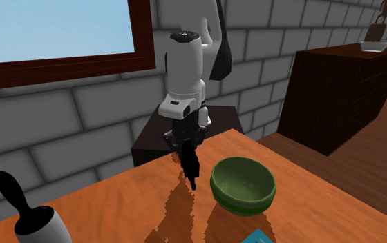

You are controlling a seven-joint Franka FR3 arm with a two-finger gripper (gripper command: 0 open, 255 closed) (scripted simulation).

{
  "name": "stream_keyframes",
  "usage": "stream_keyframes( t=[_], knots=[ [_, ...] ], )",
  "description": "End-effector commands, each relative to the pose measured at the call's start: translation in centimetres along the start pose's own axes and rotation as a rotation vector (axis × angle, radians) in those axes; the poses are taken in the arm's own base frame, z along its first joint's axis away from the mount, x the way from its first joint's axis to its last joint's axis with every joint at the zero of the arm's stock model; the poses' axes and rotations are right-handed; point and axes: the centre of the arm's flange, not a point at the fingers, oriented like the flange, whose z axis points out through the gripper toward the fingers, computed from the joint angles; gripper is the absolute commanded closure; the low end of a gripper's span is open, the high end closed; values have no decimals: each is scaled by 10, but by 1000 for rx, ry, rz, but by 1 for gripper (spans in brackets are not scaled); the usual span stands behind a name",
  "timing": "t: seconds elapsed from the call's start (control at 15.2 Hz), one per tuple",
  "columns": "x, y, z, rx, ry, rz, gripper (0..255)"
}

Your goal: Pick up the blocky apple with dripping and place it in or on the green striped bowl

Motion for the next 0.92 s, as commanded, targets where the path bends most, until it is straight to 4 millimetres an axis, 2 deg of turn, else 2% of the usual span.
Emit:
stream_keyframes(
  t=[0.0, 0.86],
  knots=[
    [0, 1, -10, 0, 0, 0, 255],
    [-2, 1, -78, 0, 0, 0, 255]
  ],
)
